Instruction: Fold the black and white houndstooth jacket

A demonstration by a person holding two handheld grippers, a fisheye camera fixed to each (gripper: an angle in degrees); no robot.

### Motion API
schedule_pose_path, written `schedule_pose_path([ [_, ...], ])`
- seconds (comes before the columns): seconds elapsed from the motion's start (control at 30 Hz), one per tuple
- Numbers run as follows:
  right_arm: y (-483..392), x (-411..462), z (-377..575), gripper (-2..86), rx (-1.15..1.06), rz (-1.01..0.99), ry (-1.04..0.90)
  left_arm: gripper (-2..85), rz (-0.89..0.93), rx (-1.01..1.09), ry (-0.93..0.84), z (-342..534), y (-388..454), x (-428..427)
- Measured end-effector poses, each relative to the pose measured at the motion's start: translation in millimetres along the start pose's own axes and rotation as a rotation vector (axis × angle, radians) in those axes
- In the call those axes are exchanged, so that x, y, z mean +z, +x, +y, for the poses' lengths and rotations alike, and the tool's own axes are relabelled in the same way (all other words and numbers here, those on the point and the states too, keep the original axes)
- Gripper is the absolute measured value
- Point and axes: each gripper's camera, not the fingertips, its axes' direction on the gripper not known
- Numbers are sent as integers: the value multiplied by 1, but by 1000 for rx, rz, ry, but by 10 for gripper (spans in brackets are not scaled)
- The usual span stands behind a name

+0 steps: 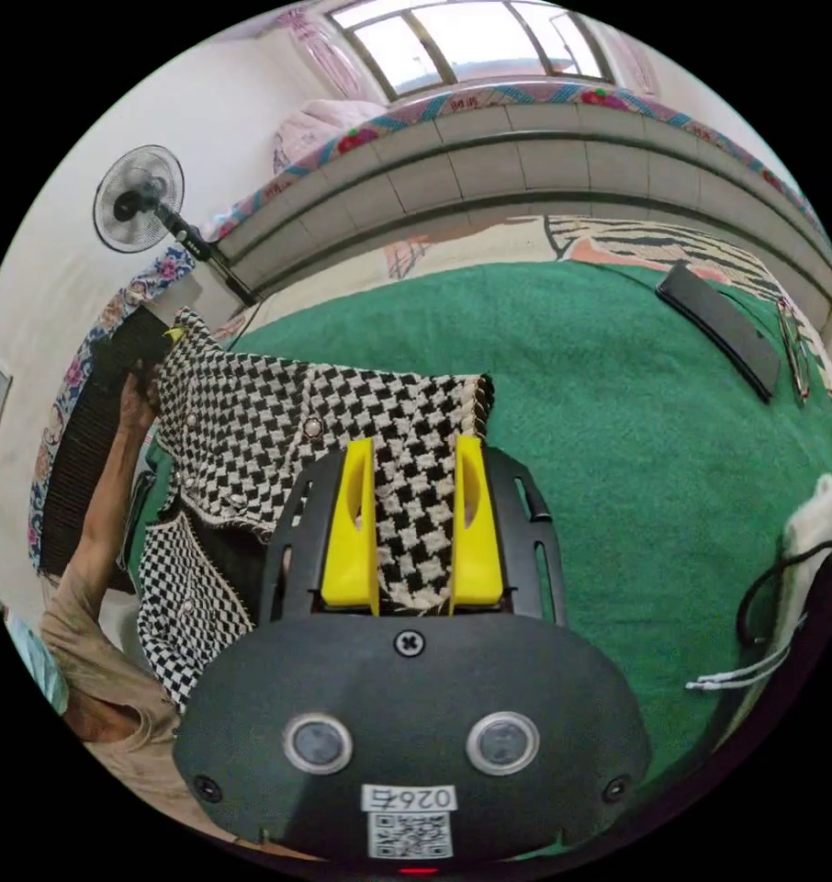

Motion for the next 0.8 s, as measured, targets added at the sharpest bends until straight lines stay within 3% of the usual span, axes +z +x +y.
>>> schedule_pose_path([
  [0.1, -22, -23, 17, 84, -123, -29, 49, 91, -192, -116, -11, 31, -11, -22],
  [0.17, -43, -32, 28, 77, -248, -53, 22, 79, -142, -112, 6, 54, -9, -41],
  [0.27, -86, -27, 45, 74, -440, 86, -72, 93, 77, 55, 21, 86, 31, -59],
  [0.33, -117, -12, 54, 73, -571, 234, -141, 138, 83, 236, 4, 100, 77, -59],
  [0.43, -143, 7, 54, 77, -669, 297, -193, 180, 60, 541, -92, 114, 149, -38],
  [0.53, -154, 40, 44, 56, -694, 352, -301, 121, 18, 716, -337, 115, 186, 13],
  [0.6, -159, 57, 33, 15, -685, 326, -415, 6, -52, 824, -649, 118, 194, 61],
  [0.67, -174, 44, 25, -5, -677, 359, -351, -2, -6, 785, -638, 108, 189, 56],
  [0.73, -198, 5, 37, -11, -707, 377, -149, -5, 24, 728, -562, 102, 175, 35],
  [0.8, -212, -8, 60, -12, -753, 389, -111, -3, 77, 569, -504, 108, 141, 11],
])
